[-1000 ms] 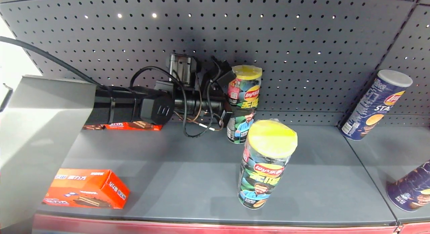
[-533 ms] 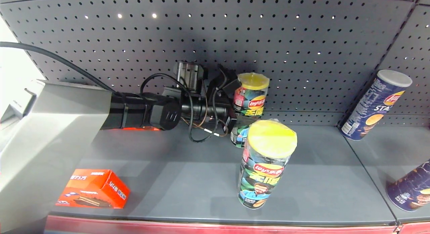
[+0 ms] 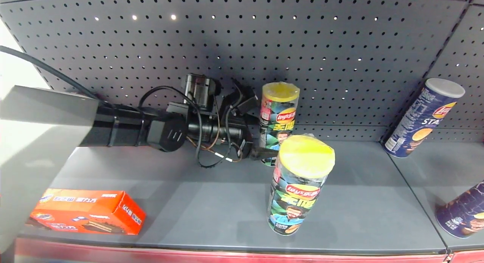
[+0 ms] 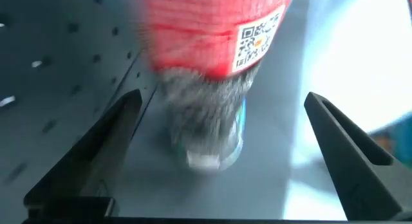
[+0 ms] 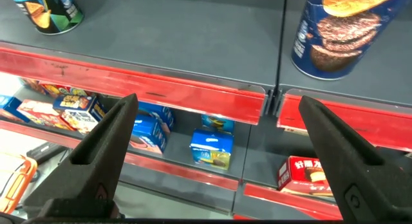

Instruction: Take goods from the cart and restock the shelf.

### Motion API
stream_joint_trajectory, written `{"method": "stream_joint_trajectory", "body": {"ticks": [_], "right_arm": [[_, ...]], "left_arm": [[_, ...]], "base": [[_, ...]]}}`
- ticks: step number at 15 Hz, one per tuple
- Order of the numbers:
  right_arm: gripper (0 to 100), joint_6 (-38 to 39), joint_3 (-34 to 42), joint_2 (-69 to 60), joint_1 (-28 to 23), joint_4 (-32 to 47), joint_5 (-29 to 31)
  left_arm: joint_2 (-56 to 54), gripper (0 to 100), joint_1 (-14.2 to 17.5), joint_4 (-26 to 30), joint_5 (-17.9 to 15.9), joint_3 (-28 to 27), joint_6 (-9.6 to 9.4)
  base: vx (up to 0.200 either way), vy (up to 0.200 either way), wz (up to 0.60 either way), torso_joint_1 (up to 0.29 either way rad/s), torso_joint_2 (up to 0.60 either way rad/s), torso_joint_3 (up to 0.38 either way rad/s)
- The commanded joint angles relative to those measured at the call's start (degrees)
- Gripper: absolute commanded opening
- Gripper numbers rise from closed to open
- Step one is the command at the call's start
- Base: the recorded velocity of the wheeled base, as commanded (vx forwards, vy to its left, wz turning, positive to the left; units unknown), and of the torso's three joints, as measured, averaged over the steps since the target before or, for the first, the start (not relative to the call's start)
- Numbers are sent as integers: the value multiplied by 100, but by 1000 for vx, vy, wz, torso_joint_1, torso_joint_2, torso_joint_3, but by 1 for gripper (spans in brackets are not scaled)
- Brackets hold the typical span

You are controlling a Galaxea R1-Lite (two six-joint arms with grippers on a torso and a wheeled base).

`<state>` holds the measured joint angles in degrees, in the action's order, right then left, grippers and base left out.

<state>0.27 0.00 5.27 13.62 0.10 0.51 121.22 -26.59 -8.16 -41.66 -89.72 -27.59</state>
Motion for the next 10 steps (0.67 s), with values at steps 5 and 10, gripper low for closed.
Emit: {"method": "stream_joint_trajectory", "body": {"ticks": [5,10], "right_arm": [[100,0,0,9,1,-1,2],[100,-9,0,9,1,-1,2]], "left_arm": [[-1092,100,233,-19,316,948,-10],[-1171,100,-57,-46,1116,965,25]], "base": [[0,0,0,0,0,0],[0,0,0,0,0,0]]}}
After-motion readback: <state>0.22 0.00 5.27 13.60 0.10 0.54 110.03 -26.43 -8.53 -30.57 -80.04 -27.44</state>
